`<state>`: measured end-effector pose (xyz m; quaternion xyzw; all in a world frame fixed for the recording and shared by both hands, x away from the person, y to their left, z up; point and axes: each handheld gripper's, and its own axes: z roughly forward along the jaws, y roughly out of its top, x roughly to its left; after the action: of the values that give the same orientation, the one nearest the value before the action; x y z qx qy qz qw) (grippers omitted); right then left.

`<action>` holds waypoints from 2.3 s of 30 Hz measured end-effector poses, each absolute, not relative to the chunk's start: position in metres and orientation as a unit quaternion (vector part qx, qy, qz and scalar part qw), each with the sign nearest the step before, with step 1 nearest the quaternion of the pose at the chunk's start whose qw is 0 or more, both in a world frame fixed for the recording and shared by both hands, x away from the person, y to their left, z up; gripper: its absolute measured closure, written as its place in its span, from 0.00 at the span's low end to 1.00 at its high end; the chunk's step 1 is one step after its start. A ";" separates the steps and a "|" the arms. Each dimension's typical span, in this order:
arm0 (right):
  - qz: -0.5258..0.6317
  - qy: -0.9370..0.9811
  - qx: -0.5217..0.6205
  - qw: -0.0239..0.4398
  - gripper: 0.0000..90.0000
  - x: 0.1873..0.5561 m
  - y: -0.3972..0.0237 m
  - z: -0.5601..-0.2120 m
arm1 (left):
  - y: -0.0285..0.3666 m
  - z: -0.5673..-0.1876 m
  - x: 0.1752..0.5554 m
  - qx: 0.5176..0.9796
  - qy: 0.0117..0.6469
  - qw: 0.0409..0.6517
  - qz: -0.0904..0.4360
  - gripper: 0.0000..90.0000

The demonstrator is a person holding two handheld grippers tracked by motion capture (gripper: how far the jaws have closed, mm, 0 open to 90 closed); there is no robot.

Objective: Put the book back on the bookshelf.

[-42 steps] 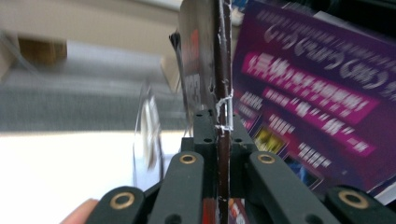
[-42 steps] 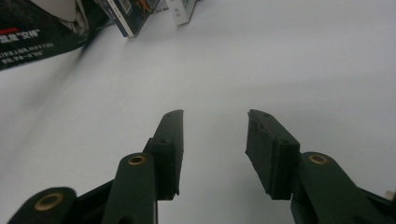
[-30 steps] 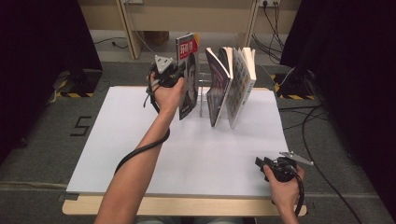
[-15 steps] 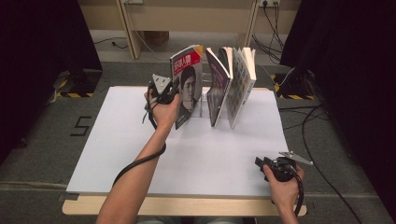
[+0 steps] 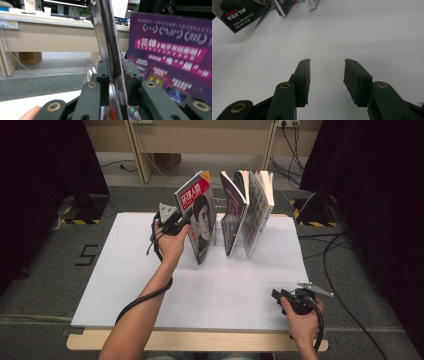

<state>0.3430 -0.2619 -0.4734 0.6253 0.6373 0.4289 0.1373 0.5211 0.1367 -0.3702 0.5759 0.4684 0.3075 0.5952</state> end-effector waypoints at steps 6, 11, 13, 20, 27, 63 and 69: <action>0.431 0.635 0.626 0.137 0.64 0.343 -0.264 -0.473 | 0.131 -0.359 0.530 0.564 0.492 0.603 0.277 0.86; 0.430 0.634 0.628 0.133 0.64 0.343 -0.267 -0.474 | 0.123 -0.353 0.530 0.567 0.500 0.606 0.247 0.95; 0.430 0.634 0.630 0.130 0.64 0.343 -0.268 -0.475 | 0.121 -0.349 0.529 0.568 0.498 0.608 0.243 0.96; 0.429 0.637 0.626 0.134 0.64 0.343 -0.267 -0.474 | 0.107 -0.322 0.528 0.599 0.444 0.598 0.294 0.96; 0.430 0.638 0.624 0.135 0.64 0.343 -0.267 -0.474 | 0.108 -0.305 0.531 0.565 0.432 0.618 0.335 0.96; 0.427 0.640 0.624 0.135 0.64 0.342 -0.266 -0.475 | 0.145 -0.346 0.539 0.551 0.500 0.594 0.306 0.66; 0.428 0.640 0.624 0.134 0.64 0.342 -0.266 -0.475 | 0.148 -0.344 0.541 0.547 0.510 0.593 0.298 0.61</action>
<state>0.3419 -0.2659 -0.4748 0.6243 0.6399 0.4275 0.1343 0.5406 0.1480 -0.3436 0.5469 0.5096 0.2984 0.5934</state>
